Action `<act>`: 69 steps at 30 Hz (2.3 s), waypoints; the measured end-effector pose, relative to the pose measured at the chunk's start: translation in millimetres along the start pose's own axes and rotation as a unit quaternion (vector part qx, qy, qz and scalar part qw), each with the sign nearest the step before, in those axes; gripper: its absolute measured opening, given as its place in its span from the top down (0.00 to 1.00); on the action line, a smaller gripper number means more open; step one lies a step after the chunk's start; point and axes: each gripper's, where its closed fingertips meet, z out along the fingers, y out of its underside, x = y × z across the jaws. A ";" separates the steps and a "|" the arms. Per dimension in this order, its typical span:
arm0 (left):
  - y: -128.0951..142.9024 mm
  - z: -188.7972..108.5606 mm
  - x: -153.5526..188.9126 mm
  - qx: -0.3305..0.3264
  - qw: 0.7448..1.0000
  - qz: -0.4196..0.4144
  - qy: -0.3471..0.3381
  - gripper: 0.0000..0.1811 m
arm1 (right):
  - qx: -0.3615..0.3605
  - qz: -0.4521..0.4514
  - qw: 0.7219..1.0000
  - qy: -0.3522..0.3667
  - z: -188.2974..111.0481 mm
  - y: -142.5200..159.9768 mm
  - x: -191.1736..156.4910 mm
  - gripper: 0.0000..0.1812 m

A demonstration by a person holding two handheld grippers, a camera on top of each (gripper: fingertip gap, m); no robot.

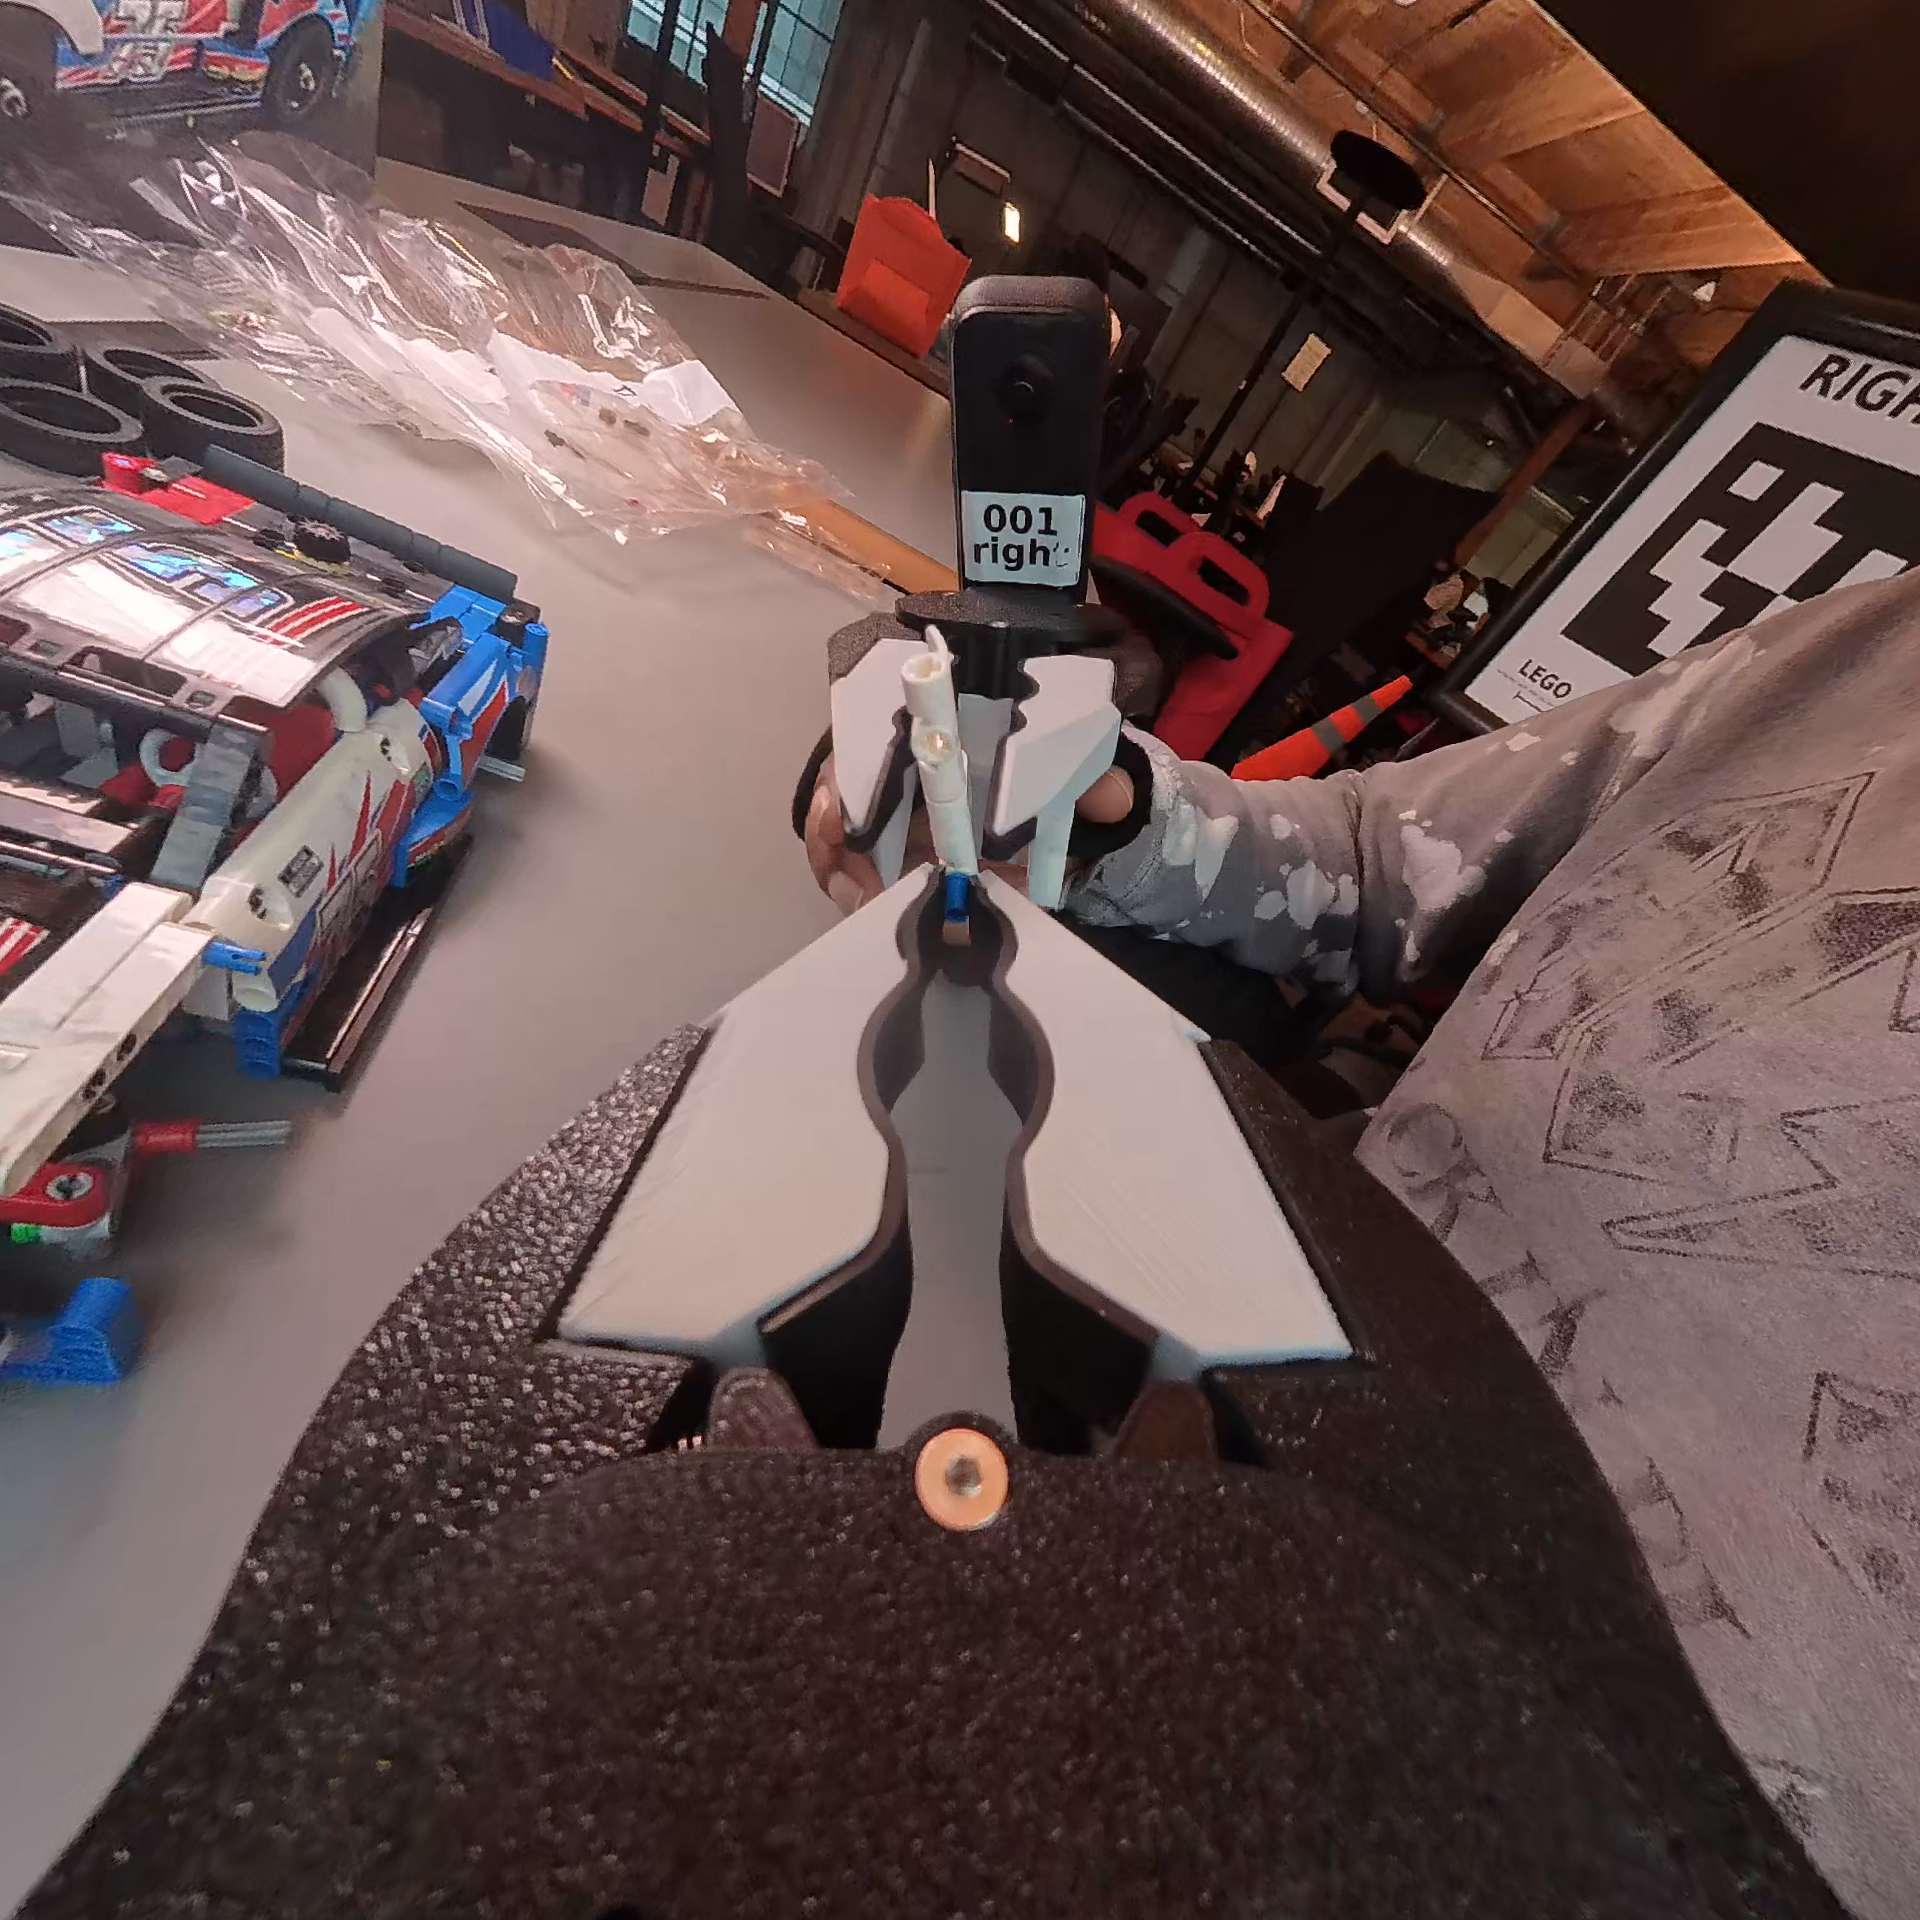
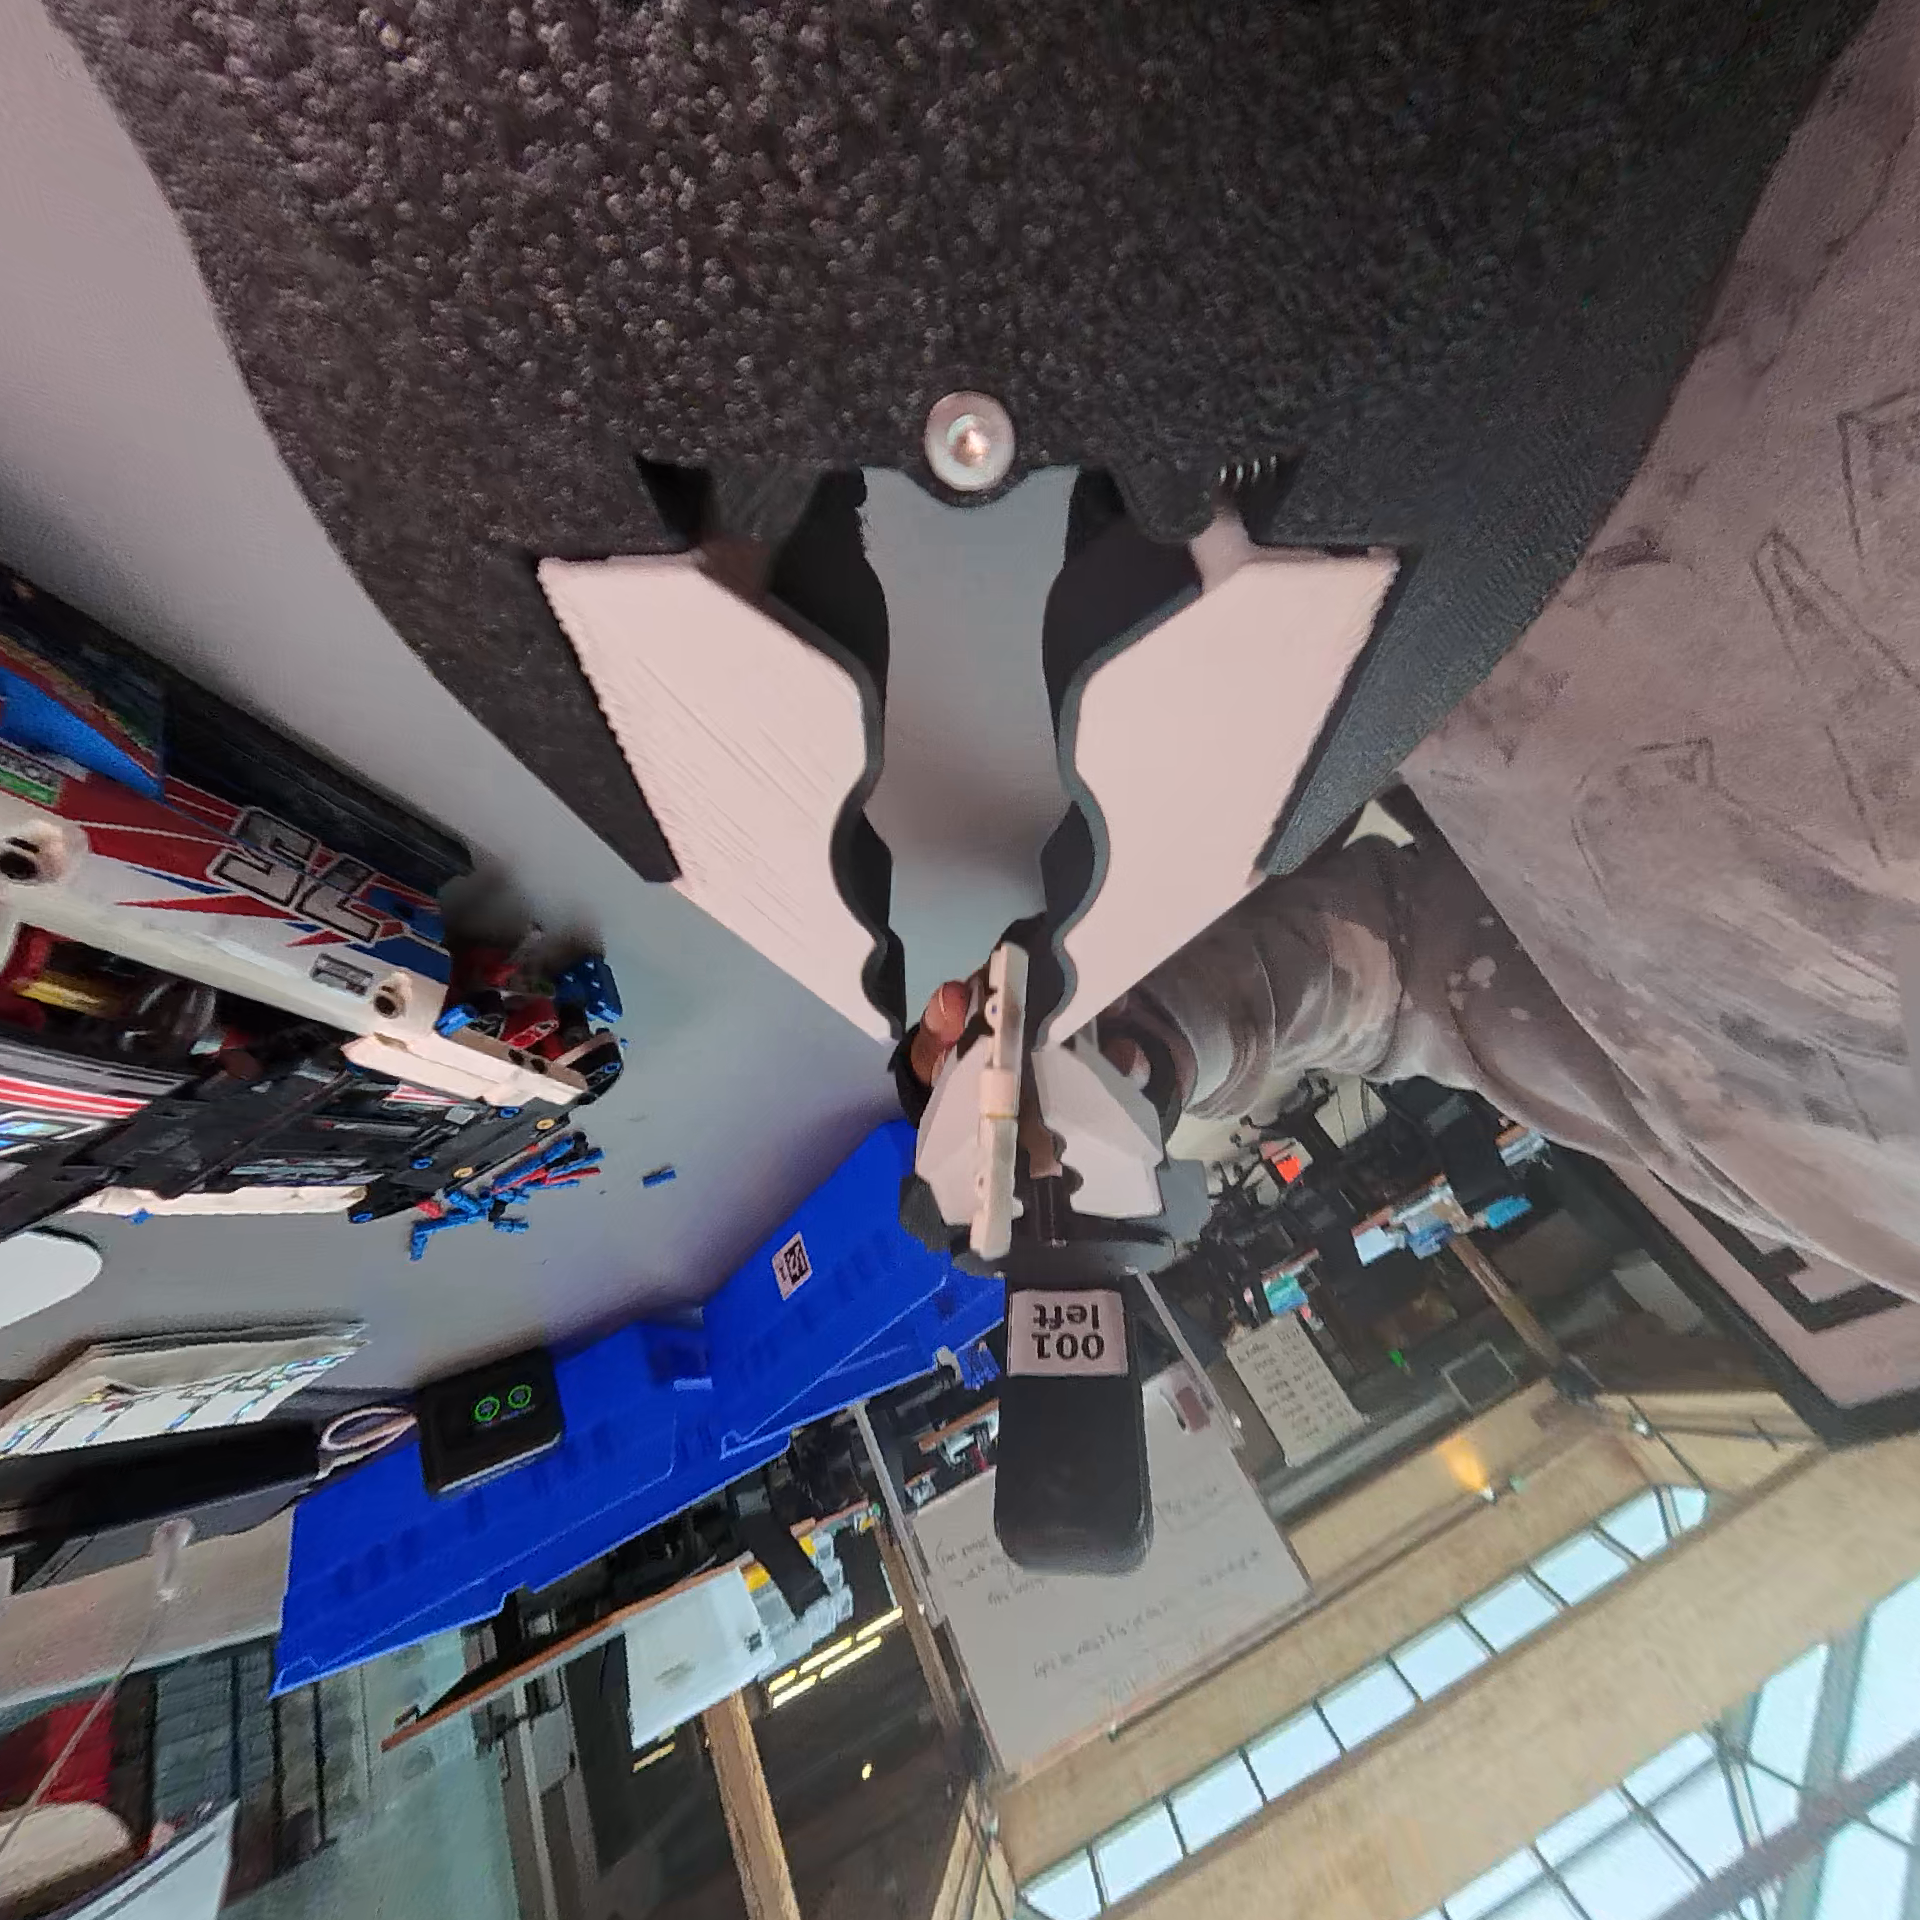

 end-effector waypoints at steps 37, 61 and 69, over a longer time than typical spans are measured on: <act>-9.2 -18.2 9.4 -0.009 0.999 0.043 -0.001 0.99 | 0.012 -0.006 0.999 -0.039 7.7 -10.6 -21.3 0.85; -39.5 -61.4 -3.8 0.067 0.994 0.060 -0.065 0.99 | 0.063 -0.051 0.996 -0.023 -27.9 -29.2 -22.7 0.97; -20.4 -121.8 -131.2 -0.015 0.912 0.065 -0.405 0.99 | 0.128 0.043 0.981 -0.140 -27.4 -45.9 -42.6 0.97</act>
